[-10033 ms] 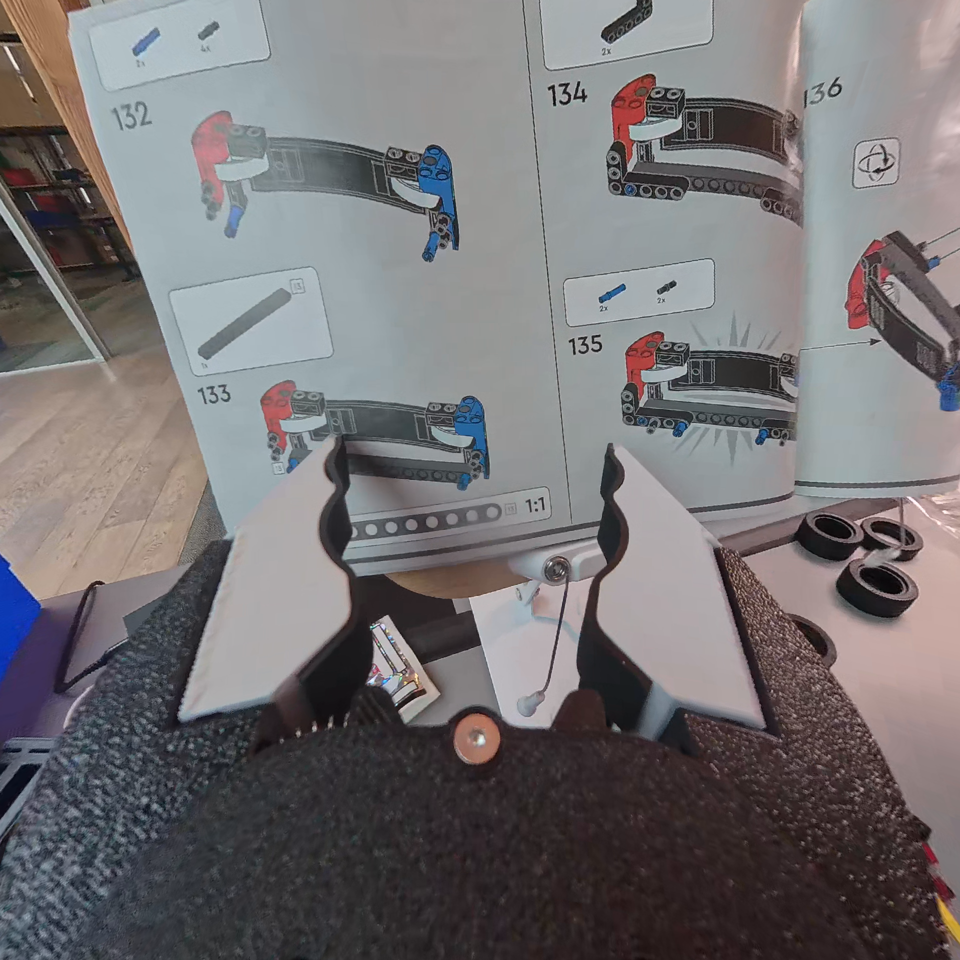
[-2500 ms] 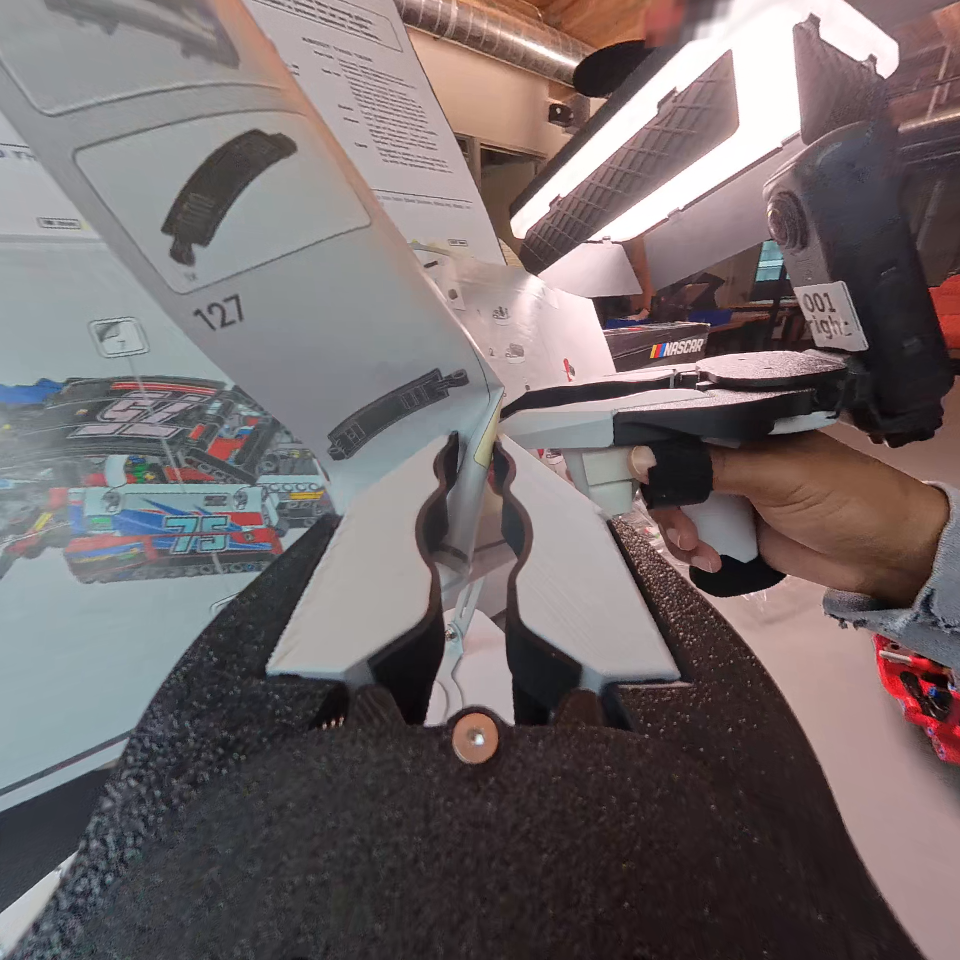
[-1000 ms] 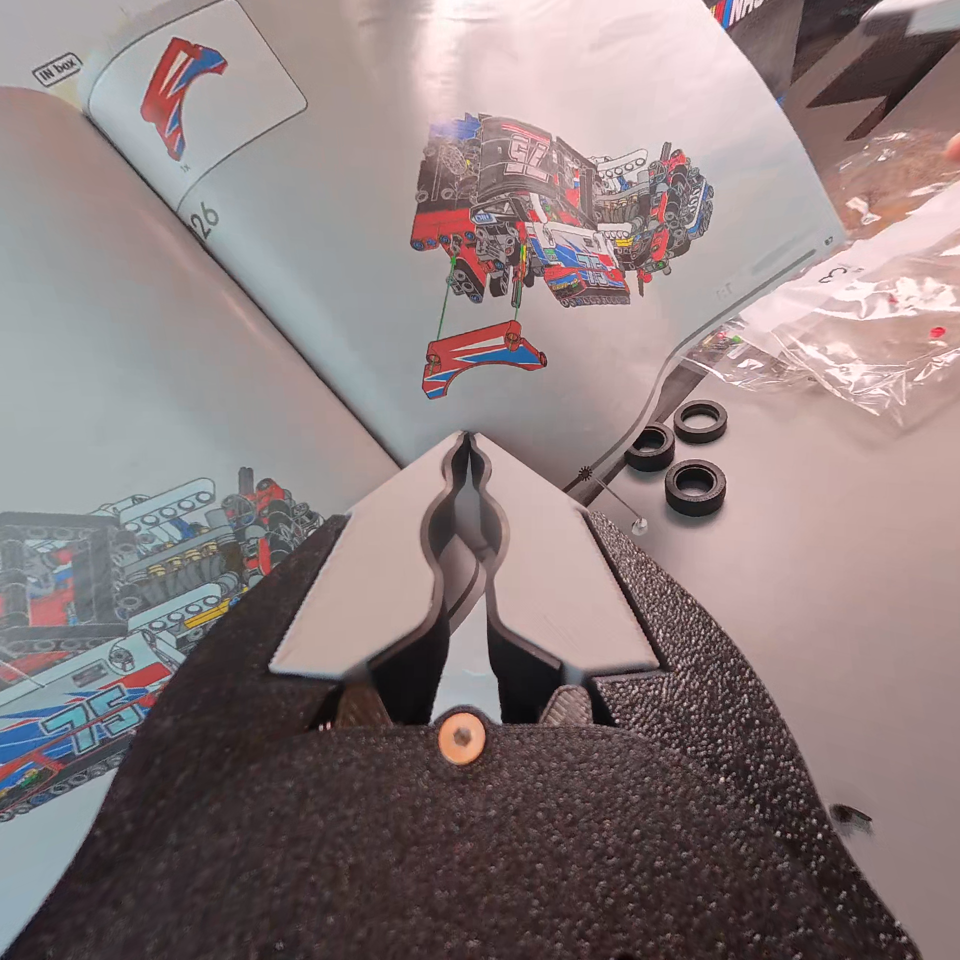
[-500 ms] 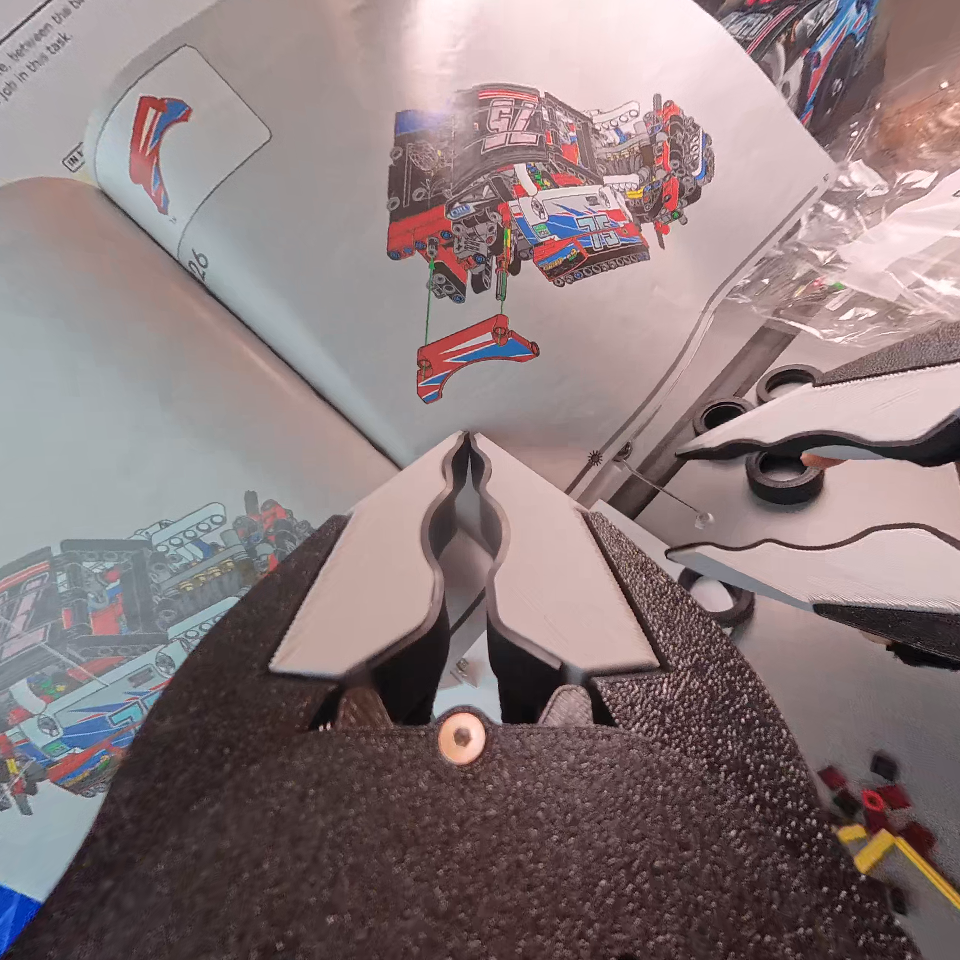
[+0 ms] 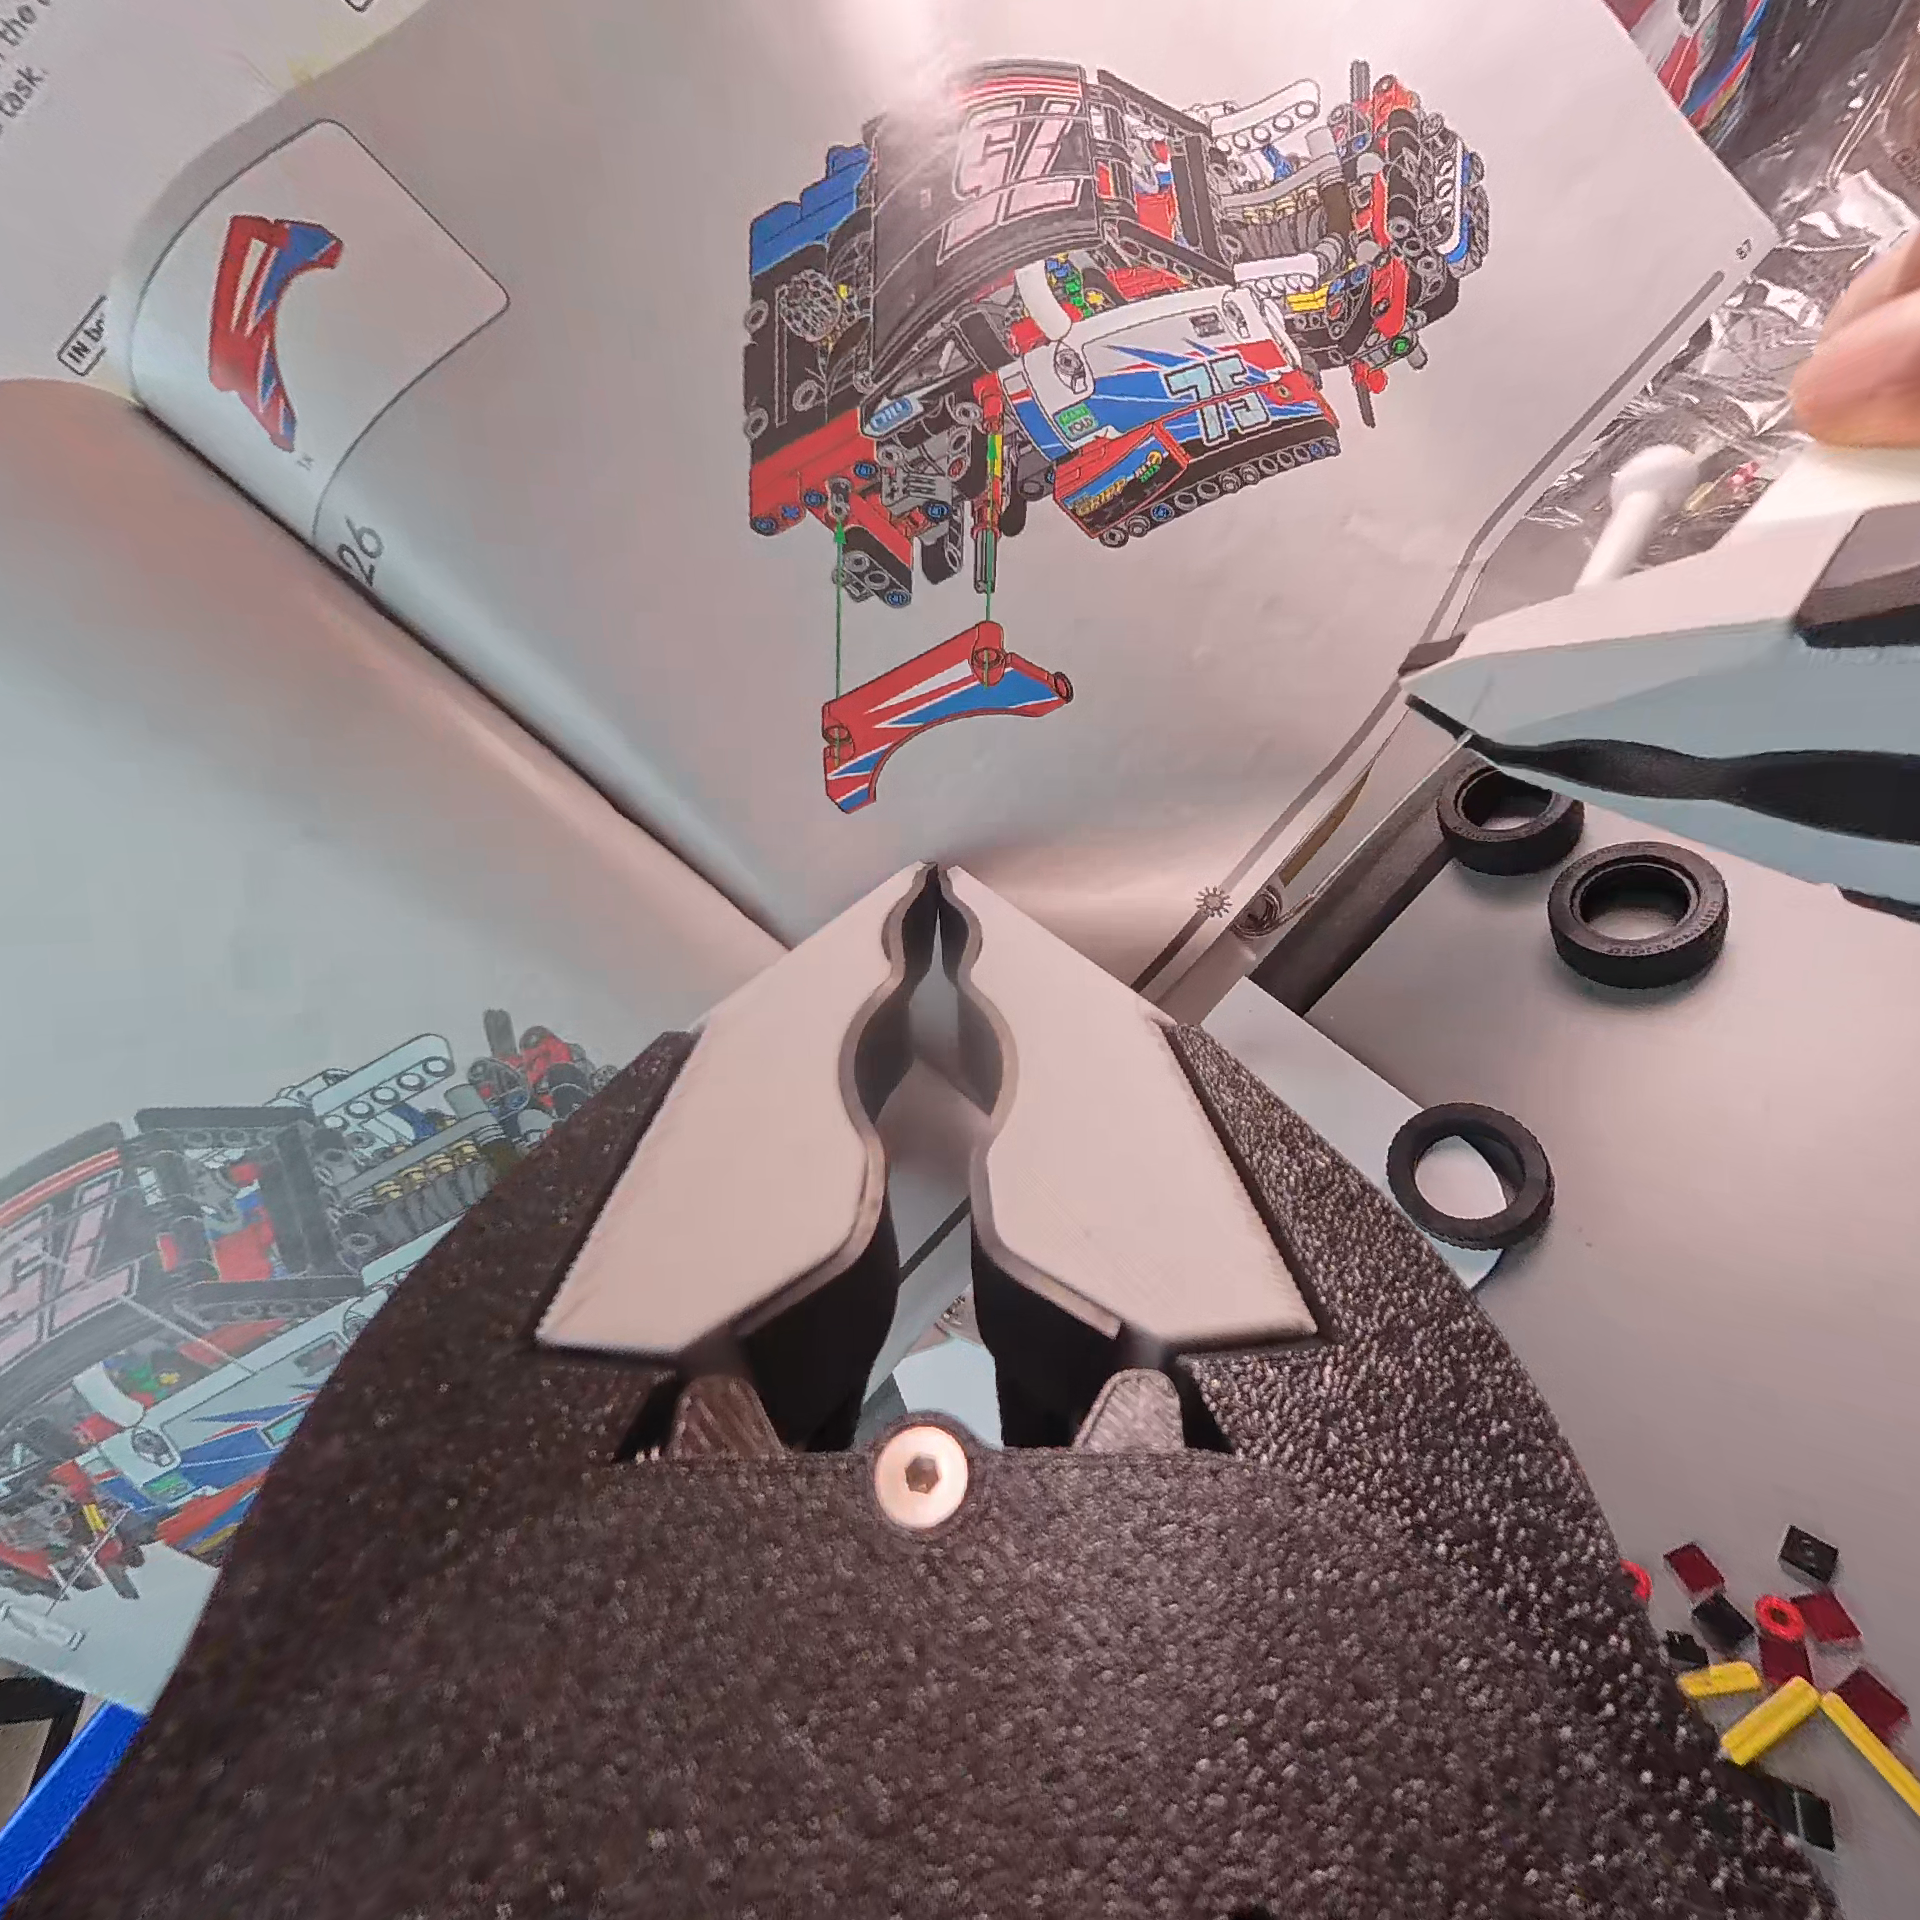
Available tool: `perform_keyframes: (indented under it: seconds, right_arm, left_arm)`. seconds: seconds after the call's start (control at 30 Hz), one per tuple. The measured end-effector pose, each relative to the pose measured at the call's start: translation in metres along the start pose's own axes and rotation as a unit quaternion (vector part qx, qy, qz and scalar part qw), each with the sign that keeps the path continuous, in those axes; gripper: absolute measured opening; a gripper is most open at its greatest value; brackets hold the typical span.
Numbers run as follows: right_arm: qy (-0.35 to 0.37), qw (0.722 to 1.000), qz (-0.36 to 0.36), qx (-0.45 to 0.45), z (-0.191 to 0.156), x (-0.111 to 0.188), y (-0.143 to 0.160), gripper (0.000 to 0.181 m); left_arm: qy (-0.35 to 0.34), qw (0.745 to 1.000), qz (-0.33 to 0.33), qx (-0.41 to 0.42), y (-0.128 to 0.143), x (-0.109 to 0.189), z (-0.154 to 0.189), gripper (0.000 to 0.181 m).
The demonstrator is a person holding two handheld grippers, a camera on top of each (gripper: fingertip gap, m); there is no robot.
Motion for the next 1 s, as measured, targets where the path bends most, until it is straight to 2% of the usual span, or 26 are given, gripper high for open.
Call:
perform_keyframes:
  seconds: [0.1, 0.17, 0.23, 0.33, 0.4, 0.47, 0.57, 0.63, 0.7, 0.77, 0.87, 0.93, 1.0]
  right_arm:
    - [0.007, 0.998, 0.016, 0.065, 0.013, -0.007, 0.0, 0.004]
    - [0.004, 0.999, 0.022, 0.047, 0.021, -0.017, 0.001, 0.007]
    - [0.005, 1.0, 0.027, -0.006, 0.028, -0.02, 0.001, 0.02]
    - [-0.019, 0.992, 0.028, -0.121, 0.03, -0.01, 0.004, 0.044]
    - [-0.04, 0.976, 0.048, -0.208, 0.028, 0.005, 0.004, 0.046]
    - [-0.074, 0.934, 0.092, -0.336, 0.028, 0.021, -0.001, 0.045]
    - [-0.088, 0.808, 0.173, -0.556, 0.04, 0.037, -0.007, 0.03]
    - [-0.066, 0.724, 0.203, -0.655, 0.046, 0.038, -0.01, 0.023]
    - [-0.035, 0.668, 0.205, -0.715, 0.047, 0.032, -0.014, 0.018]
    - [-0.012, 0.64, 0.188, -0.745, 0.045, 0.023, -0.019, 0.011]
    - [-0.007, 0.62, 0.173, -0.766, 0.043, 0.015, -0.025, 0.004]
    - [-0.014, 0.613, 0.189, -0.767, 0.043, 0.022, -0.029, 0.004]
    - [-0.043, 0.621, 0.244, -0.743, 0.042, 0.04, -0.038, 0.005]
  left_arm:
    - [0.0, 1.0, 0.005, -0.001, 0.001, 0.002, 0.0, 0.0]
    - [-0.005, 1.0, 0.011, -0.004, 0.002, 0.003, 0.0, 0.0]
    - [-0.005, 1.0, 0.021, 0.003, 0.004, 0.004, -0.002, 0.0]
    - [0.018, 0.999, 0.025, 0.027, 0.004, 0.007, -0.003, 0.0]
    - [0.029, 0.999, 0.031, 0.032, 0.004, 0.01, -0.004, 0.0]
    - [0.049, 0.997, 0.043, 0.051, 0.004, 0.014, -0.006, 0.0]
    - [0.078, 0.987, 0.083, 0.116, 0.004, 0.026, -0.012, 0.0]
    - [0.095, 0.973, 0.111, 0.181, 0.007, 0.038, -0.016, 0.0]
    - [0.104, 0.954, 0.137, 0.244, 0.012, 0.051, -0.02, 0.0]
    - [0.108, 0.939, 0.157, 0.285, 0.02, 0.067, -0.022, 0.0]
    - [0.113, 0.932, 0.175, 0.296, 0.036, 0.092, -0.02, 0.007]
    - [0.135, 0.935, 0.165, 0.283, 0.049, 0.111, -0.015, 0.017]
    - [0.178, 0.937, 0.155, 0.257, 0.066, 0.133, -0.007, 0.027]
Point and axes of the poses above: each gripper's, where its closed fingertips meet, x back along the fingers, y out of its underside, z = x × y across the jaws, the point moved 8 cm from there along x, back along the fingers, and after that the axes turned 2 degrees about -y, right-handed, at the moved point
